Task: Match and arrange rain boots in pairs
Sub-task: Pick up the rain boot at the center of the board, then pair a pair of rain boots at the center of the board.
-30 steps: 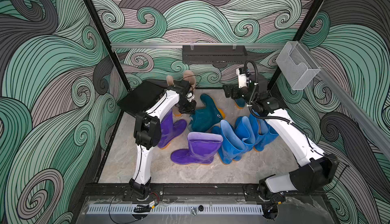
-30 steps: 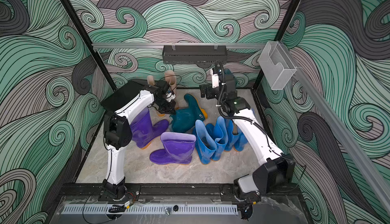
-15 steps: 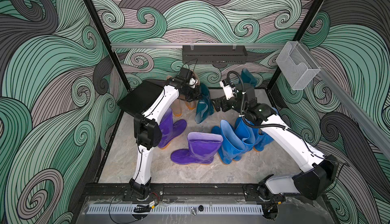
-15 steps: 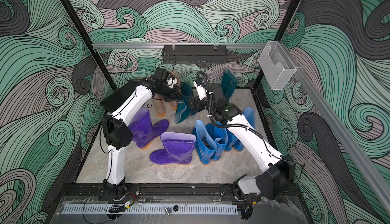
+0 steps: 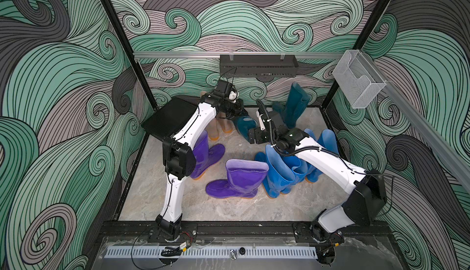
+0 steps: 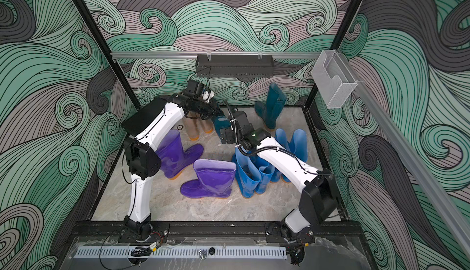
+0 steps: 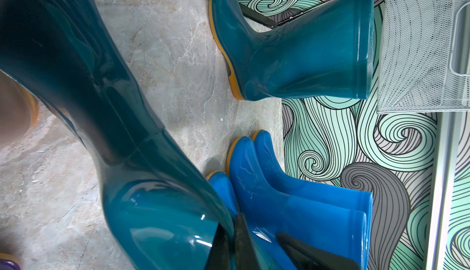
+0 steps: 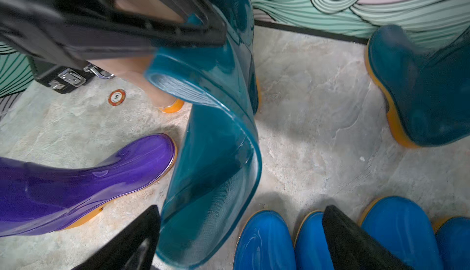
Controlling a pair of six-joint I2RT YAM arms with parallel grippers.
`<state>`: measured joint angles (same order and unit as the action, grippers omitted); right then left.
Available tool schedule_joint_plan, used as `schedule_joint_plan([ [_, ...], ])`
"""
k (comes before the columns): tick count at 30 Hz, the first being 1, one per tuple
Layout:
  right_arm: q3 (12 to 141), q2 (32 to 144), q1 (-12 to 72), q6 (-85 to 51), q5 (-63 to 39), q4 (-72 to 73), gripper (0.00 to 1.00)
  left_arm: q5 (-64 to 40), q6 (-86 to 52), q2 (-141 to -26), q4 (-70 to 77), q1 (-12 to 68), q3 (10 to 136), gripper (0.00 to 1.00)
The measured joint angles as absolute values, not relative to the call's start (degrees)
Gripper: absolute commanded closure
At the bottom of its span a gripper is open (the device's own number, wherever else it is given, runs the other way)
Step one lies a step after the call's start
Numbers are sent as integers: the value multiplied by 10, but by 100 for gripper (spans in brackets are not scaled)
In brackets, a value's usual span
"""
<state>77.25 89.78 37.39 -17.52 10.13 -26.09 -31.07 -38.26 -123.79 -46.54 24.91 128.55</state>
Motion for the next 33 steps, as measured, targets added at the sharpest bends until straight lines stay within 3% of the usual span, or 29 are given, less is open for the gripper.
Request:
schedule_joint_plan([
  [2, 781, 915, 374, -199, 101, -265, 1, -311, -385, -1239, -464, 249, 1286, 100],
  [5, 795, 937, 373, -227, 92, -264, 12, -312, -388, -1240, -462, 249, 1286, 100],
  [7, 801, 947, 373, -239, 83, -262, 34, -313, -391, -1240, -459, 249, 1286, 100],
  [9, 803, 951, 372, -243, 70, -257, 69, -313, -392, -1240, -457, 249, 1286, 97],
  [11, 806, 954, 371, -245, 63, -255, 89, -312, -393, -1240, -456, 249, 1286, 81],
  [13, 809, 954, 367, -244, 55, -256, 100, -312, -394, -1240, -451, 249, 1286, 57],
  [15, 817, 955, 359, -236, 47, -266, 100, -310, -388, -1239, -439, 248, 1287, 39],
  [20, 876, 961, 324, -217, 15, -310, 100, -285, -374, -1216, -427, 249, 1282, 25],
  [33, 1152, 1084, 253, -131, -43, -510, 100, -214, -312, -1024, -389, 249, 1139, 23],
])
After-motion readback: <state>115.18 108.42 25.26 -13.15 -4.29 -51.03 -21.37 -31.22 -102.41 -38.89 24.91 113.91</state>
